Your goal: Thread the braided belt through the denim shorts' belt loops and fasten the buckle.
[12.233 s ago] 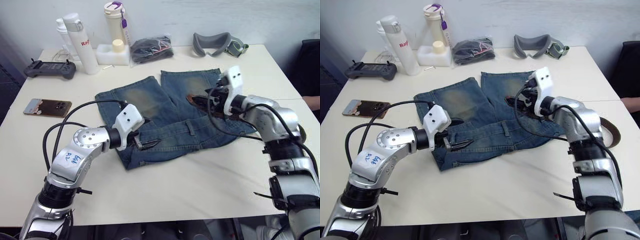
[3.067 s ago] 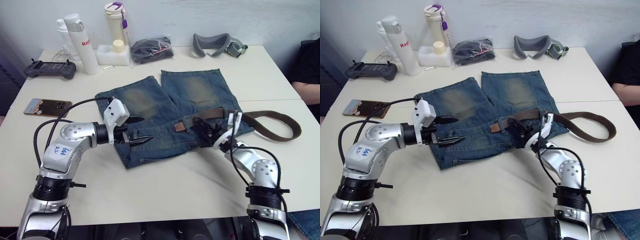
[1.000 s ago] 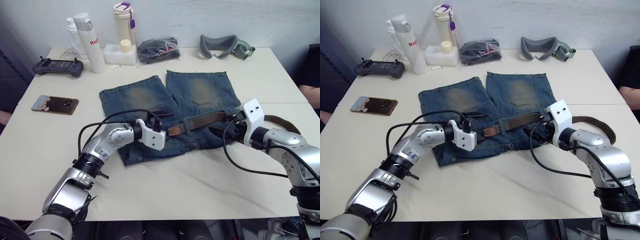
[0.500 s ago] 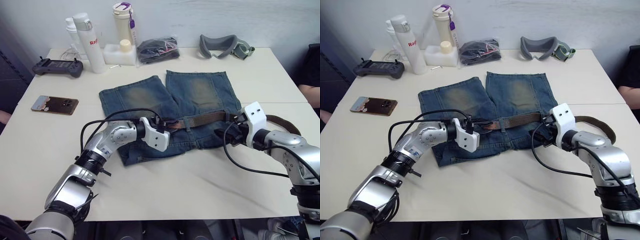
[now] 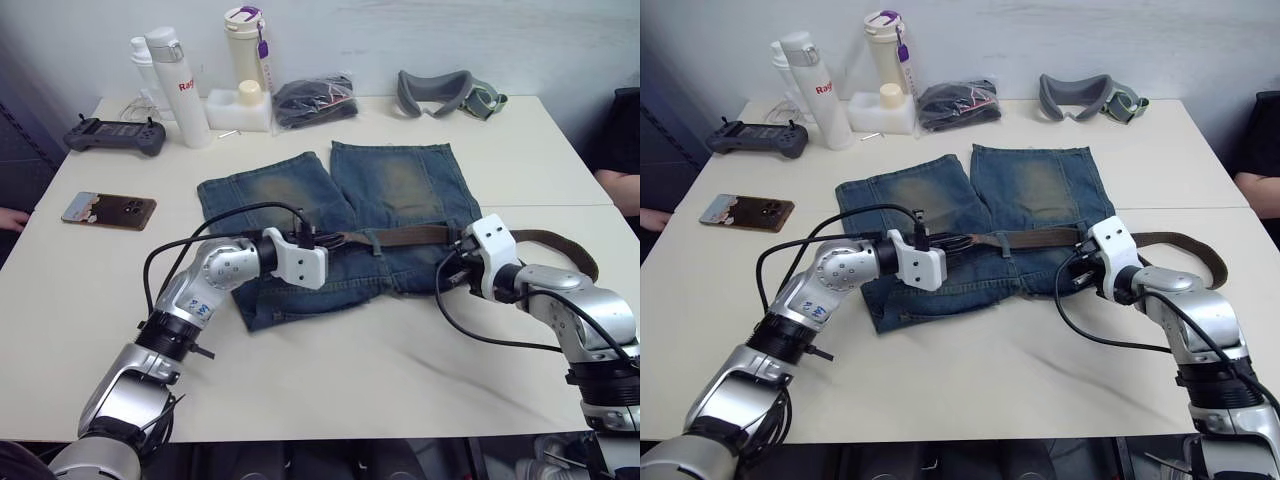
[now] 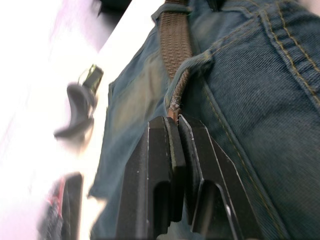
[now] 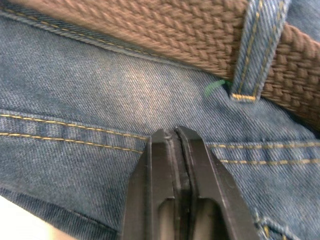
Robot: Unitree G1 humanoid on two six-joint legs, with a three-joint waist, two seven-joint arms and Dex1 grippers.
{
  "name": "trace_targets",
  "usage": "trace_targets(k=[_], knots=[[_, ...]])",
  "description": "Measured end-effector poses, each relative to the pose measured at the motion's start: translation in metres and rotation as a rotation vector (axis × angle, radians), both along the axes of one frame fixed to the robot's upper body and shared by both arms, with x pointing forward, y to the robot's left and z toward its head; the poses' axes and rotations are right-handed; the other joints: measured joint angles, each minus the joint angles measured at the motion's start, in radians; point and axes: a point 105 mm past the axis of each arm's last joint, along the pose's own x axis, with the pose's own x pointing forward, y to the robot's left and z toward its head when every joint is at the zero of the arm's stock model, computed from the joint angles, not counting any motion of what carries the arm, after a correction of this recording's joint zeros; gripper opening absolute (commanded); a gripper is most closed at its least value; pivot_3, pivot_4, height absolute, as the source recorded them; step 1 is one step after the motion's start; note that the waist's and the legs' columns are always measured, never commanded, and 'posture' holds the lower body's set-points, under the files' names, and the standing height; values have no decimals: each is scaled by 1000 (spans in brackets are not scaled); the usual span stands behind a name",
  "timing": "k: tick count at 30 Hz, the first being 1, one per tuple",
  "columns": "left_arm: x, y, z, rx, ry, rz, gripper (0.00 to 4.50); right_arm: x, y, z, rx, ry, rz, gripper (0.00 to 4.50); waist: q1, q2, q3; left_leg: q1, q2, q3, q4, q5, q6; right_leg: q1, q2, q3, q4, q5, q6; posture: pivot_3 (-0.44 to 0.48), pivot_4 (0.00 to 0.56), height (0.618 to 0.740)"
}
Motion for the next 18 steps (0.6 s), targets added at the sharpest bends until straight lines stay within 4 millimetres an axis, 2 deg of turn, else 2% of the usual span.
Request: trace_targets(k=[1,3,7,9,13,15,17,18], knots=[[-1,4,-1,1,27,13,0,1,-1,-1,-3,5,-2,52,0,0,0,0,0,0,0,0,0,1,0,0,0,0,0,0,150,735],[-6,33,-10,30,125,84,0,5,-3,-2,-9,10,4,52,-5,0,0,1,0,0,0,0,0,1,0,0,0,0,0,0,150,735],[-11,64,-17,55,212,169,0,7,-5,-3,-19,16,5,52,-6,-1,-1,1,1,-1,0,0,0,1,0,0,-1,0,-1,0,150,735],[-22,89,-22,73,272,234,0,9,-5,-5,-28,25,14,52,-7,-5,-3,2,0,-1,0,0,0,2,-2,-1,-4,0,-1,0,150,735],[-30,109,-26,58,328,302,0,12,-4,-6,-32,30,28,52,-8,-8,-5,7,0,-3,-3,-1,0,7,-4,0,-8,0,-1,0,150,735],[-35,111,-30,40,367,324,610,14,-1,-8,-33,39,45,0,-17,-8,-5,15,0,-4,-8,-2,-3,15,-6,2,-11,-2,-4,0,150,735],[-34,109,-31,-4,405,340,1374,15,1,-7,-31,32,66,0,-24,-8,-5,16,1,-5,-9,-3,-5,16,-6,2,-12,-2,-5,0,150,735],[-34,107,-32,-41,437,343,1751,15,2,-6,-37,27,77,323,-24,-8,-5,16,1,-5,-9,-3,-4,16,-6,2,-12,-2,-5,0,150,735]])
